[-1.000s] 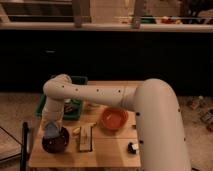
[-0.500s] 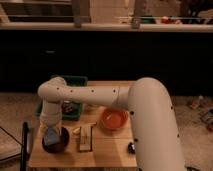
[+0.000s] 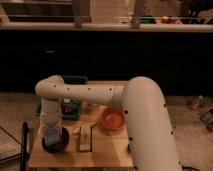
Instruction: Place sponge in purple bowl
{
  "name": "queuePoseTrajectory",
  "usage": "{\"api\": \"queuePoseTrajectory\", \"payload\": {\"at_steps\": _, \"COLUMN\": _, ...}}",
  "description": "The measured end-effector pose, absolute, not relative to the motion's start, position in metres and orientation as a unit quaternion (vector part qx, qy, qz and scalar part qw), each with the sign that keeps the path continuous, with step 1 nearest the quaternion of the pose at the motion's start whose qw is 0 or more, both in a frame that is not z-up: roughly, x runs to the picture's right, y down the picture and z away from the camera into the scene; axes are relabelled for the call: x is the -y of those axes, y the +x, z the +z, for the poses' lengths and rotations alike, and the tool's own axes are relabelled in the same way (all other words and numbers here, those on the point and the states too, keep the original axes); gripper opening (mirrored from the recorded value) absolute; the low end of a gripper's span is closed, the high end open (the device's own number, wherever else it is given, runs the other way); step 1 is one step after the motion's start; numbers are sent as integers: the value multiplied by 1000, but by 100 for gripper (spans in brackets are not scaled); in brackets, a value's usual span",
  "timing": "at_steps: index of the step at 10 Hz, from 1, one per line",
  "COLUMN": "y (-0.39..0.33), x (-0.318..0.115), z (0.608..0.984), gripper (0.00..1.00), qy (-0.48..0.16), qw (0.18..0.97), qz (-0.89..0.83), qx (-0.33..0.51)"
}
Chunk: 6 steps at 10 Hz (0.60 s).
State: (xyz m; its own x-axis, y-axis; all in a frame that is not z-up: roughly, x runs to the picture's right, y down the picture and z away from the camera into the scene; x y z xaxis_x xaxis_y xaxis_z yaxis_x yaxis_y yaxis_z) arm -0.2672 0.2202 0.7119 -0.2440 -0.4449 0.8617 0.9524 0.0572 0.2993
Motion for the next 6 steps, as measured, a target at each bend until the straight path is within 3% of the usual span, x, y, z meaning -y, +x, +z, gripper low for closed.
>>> {"api": "queuePoseTrajectory", "payload": {"at_steps": 1, "y": -267, "x": -220, "z": 713, "gripper": 80, "qy": -272, "qw": 547, "qz": -635, "qx": 473}}
{"api": "queuePoseTrajectory", "payload": {"at_steps": 6, "y": -261, "x": -220, "z": 714, "gripper": 80, "qy": -280, "qw": 538, "qz": -639, "qx": 473}}
